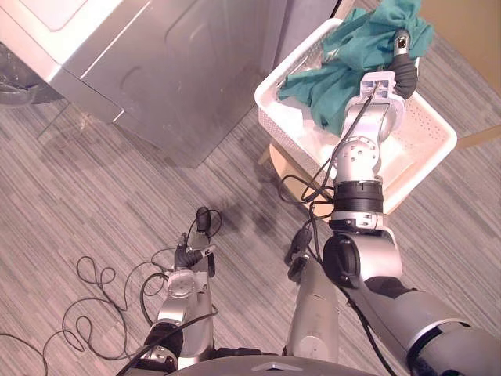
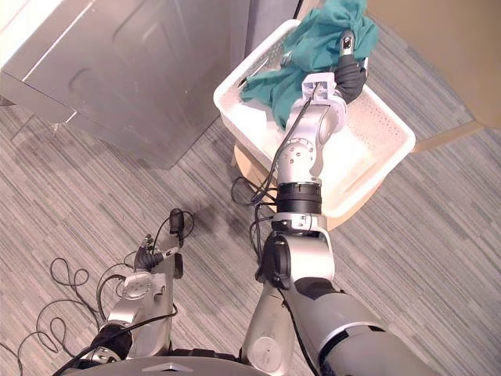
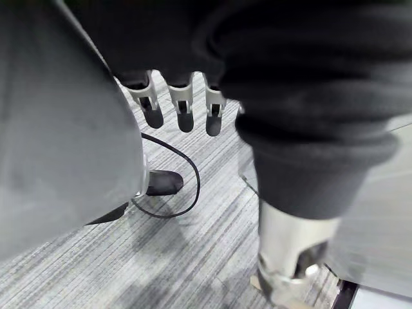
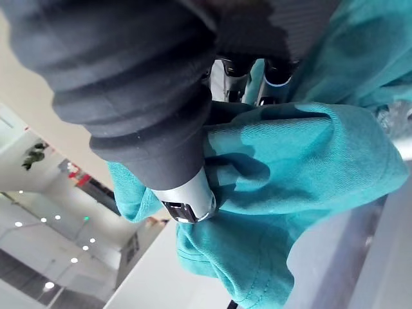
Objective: Pick up the laundry basket with both hands and put the clothes into the washing machine.
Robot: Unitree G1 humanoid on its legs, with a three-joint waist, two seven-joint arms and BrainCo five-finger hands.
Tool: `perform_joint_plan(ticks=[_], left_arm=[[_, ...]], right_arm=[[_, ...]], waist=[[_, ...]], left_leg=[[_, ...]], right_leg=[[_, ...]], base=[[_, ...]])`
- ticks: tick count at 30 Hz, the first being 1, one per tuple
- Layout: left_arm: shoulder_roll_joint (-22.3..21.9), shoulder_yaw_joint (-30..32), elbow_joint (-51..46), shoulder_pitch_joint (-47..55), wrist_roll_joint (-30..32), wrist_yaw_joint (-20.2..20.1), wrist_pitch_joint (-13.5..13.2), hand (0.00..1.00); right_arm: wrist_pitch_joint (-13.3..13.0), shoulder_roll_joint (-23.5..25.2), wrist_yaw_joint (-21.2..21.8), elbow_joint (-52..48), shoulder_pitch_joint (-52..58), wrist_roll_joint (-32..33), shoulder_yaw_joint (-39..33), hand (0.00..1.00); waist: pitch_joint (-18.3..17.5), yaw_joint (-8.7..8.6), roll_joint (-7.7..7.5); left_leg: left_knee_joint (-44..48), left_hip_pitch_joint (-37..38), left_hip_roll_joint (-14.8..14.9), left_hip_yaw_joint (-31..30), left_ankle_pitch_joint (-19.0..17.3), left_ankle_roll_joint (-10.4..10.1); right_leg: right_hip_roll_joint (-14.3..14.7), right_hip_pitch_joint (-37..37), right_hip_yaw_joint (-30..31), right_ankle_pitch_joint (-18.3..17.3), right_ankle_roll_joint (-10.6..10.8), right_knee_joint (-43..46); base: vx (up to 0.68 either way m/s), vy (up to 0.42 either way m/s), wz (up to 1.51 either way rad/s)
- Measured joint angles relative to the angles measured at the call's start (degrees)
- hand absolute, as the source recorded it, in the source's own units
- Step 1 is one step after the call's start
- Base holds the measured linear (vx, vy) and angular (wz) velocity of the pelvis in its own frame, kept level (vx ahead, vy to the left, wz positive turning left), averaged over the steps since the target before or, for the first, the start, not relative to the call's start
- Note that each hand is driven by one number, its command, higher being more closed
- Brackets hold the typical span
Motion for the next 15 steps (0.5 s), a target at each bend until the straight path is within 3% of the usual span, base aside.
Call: perform_joint_plan(ticks=[10, 15], left_arm=[[0.28, 1.07, 3.07, 2.36, 0.21, -0.64, 0.89, 0.0], [0.28, 1.02, 5.72, 5.69, 1.4, -1.85, 1.0, 0.0]], right_arm=[[-3.85, 7.88, 0.14, -13.89, 13.53, 0.94, 9.33, 1.0], [-4.74, 8.61, 1.09, -16.67, 19.79, 1.8, 10.86, 1.0]], waist=[[-1.23, -1.62, -0.03], [-7.02, -1.76, -0.05]], left_leg=[[-3.54, 10.7, -1.58, 0.21, -0.1, 0.22], [-6.16, 16.43, -2.6, -0.1, -0.26, 0.3]], right_leg=[[-2.25, 9.48, -1.36, -3.06, 1.37, 0.7], [-2.81, 16.26, -3.28, -3.6, 2.61, -1.82]], base=[[0.05, -0.034, 0.09], [0.11, -0.002, 0.14]])
